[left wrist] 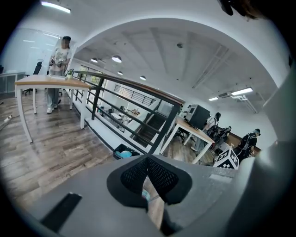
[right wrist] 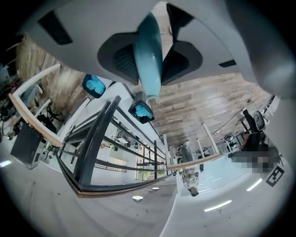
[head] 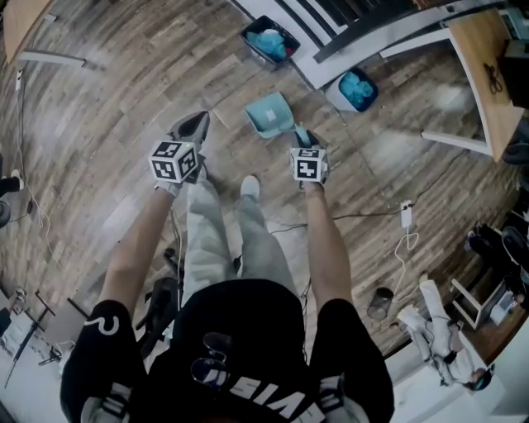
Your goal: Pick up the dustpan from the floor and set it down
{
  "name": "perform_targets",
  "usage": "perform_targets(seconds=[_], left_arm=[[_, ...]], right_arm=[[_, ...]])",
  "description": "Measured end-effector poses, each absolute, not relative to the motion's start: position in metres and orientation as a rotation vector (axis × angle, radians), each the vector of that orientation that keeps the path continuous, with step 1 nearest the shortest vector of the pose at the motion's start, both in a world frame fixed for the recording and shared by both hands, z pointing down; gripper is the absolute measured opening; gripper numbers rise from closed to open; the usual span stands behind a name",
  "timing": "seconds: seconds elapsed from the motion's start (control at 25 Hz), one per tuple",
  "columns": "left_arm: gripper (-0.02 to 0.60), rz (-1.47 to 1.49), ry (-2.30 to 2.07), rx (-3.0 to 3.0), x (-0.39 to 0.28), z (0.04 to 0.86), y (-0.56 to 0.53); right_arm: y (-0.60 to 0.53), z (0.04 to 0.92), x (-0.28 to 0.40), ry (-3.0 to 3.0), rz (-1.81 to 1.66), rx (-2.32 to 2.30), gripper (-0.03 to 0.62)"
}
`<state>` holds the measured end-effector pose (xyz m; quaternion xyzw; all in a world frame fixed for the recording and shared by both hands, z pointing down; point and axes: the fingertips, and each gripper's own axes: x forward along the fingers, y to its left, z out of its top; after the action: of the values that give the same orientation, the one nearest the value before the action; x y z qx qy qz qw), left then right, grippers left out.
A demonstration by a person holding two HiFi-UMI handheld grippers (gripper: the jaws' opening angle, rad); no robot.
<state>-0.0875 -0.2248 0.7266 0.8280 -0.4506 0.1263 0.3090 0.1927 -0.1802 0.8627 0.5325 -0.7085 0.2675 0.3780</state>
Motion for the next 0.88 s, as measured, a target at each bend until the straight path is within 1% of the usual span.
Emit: perform_targets(seconds=[0.16,0.32,0.56,0.76,0.88], left_arm=[[-0.003,0.335,-1.179,2.194,-0.079,0.723,-0.219],[-0.003,0.334,-1.19,2.21,-0.076,0.711,-0.222],[-0.003,0.294,-1.206,2.257,-0.063,0.663,-0.222],[-0.003,0.232,-1.202,2.36,-0.051,0.596,-0.213],[-0.003,0.194,-1.225,2.4,-0.051,0.559,-0.204]], right_arm=[[-0.165,0.868,0.2,-1.778,0.737,1.352,0.144],[-0.166,0.856,0.201,-1.778,0.736,1.388,0.149],[-0.18,0.795,0.198,-1.862,0.691,1.448,0.145],[-0.198,0.704,0.184,-2.015,0.601,1.5,0.091],[-0.201,0.651,0.177,-2.105,0.539,1.521,0.045]])
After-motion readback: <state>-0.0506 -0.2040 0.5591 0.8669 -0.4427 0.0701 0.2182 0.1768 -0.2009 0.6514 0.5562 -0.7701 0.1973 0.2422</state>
